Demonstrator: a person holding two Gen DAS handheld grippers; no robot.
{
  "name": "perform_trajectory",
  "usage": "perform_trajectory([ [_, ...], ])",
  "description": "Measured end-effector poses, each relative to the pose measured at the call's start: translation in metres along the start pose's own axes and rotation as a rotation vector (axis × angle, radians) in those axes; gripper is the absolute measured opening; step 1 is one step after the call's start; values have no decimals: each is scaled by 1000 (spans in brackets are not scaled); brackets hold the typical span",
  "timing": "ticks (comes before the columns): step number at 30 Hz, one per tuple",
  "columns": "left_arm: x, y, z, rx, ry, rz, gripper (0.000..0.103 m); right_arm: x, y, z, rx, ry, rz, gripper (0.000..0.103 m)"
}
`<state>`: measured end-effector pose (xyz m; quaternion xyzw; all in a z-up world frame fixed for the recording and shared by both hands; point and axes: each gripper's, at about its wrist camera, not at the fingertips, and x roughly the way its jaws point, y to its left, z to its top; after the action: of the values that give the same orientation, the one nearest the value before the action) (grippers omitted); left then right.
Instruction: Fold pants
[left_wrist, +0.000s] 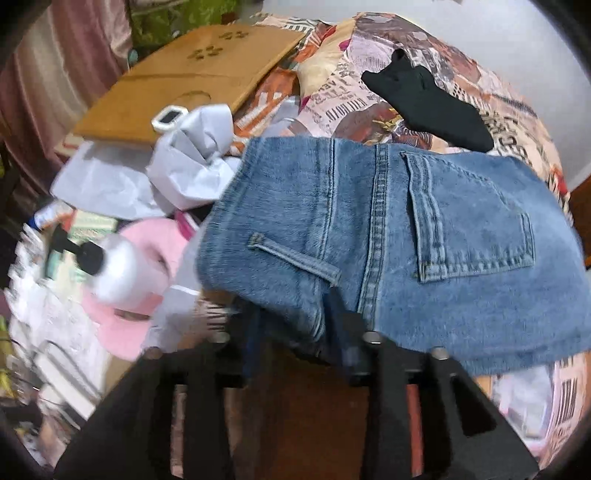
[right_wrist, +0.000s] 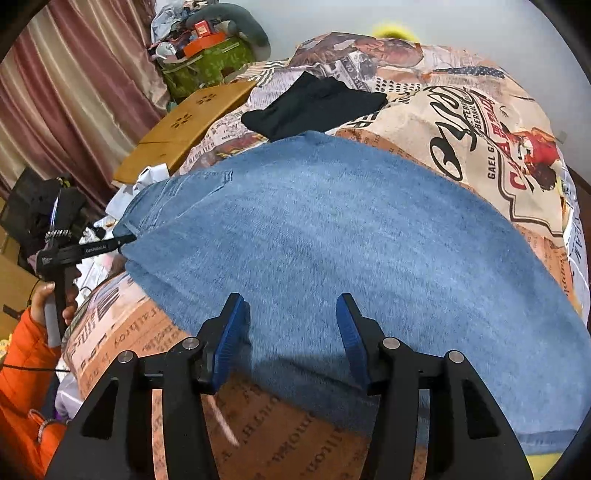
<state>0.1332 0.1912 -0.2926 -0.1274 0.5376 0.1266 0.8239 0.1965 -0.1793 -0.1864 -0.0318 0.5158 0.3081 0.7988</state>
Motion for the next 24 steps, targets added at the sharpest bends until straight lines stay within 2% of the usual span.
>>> perform_trajectory([
  [4,-31,-6,0,77,-60,62,71,-13,-18,-12,79,-30,-1,54],
  [8,-58,-15,10,80,-126,45,83,-39,-53,-24,189,-88,-81,54],
  [10,-66,-28,22,88,-148,51,88,-57,-77,-33,268,-124,-114,55],
  [12,-68,-44,36,106,-160,26,93,-76,-102,-46,357,-165,-157,56],
  [16,-62,-88,61,148,-161,-37,95,-107,-142,-77,487,-220,-250,56],
  [19,-54,-128,70,219,-161,-56,95,-127,-167,-106,574,-234,-328,57],
  [24,-33,-199,74,333,-95,-132,95,-152,-205,-146,735,-267,-390,57],
])
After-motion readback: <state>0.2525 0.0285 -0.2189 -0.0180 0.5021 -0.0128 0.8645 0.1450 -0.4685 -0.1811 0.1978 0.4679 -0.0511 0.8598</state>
